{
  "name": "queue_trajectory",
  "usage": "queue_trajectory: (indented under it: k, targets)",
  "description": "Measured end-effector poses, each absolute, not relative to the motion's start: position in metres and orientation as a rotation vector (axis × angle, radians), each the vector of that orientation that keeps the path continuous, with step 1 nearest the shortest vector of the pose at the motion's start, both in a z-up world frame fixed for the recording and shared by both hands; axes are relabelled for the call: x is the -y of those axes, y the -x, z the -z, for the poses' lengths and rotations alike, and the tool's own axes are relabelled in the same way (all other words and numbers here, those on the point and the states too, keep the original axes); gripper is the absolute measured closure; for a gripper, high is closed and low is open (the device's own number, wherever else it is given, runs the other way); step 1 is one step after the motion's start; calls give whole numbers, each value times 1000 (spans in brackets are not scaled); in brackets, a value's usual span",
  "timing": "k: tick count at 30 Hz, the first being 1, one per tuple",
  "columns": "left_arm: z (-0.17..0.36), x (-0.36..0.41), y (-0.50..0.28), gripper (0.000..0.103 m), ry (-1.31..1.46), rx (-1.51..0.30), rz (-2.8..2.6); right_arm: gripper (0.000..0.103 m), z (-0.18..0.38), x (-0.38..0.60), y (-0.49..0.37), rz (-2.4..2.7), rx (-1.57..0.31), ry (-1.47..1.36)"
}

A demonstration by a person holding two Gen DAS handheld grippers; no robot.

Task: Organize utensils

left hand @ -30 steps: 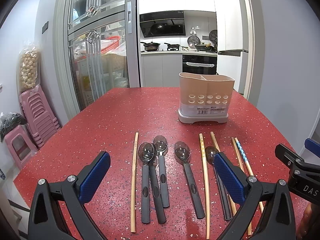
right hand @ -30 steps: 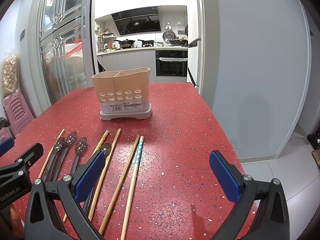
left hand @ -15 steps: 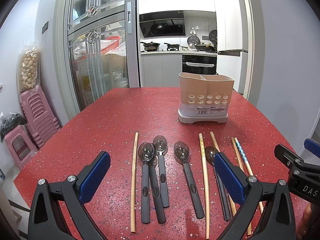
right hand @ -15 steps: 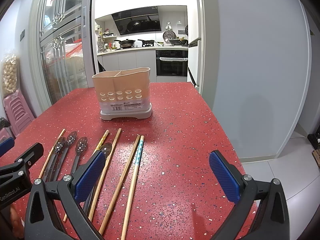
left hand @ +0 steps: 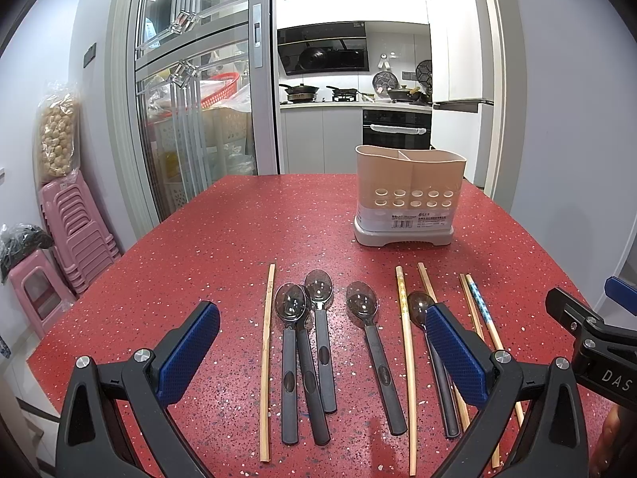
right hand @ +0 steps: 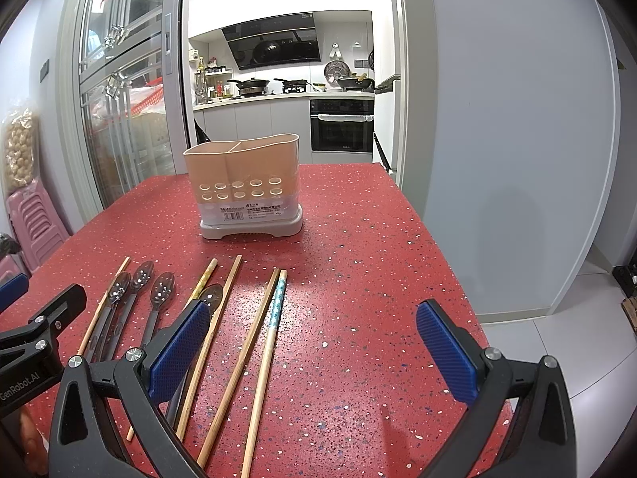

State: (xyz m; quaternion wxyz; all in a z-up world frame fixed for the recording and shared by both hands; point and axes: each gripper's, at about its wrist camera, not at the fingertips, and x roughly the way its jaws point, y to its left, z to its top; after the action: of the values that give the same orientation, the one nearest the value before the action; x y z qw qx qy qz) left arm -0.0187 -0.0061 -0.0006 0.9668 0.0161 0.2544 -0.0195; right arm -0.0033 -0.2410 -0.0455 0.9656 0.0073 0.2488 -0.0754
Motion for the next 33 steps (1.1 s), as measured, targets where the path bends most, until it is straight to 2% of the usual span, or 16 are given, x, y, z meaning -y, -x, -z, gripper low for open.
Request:
queue_trajectory:
  k: [24, 33]
  targets:
    - [-1, 6, 19, 0, -32, -518, 40, 0, 45, 241, 5, 151, -503, -17]
    - [0, -2, 5, 0, -41, -571, 17, 0, 44, 248, 1, 142, -537, -48]
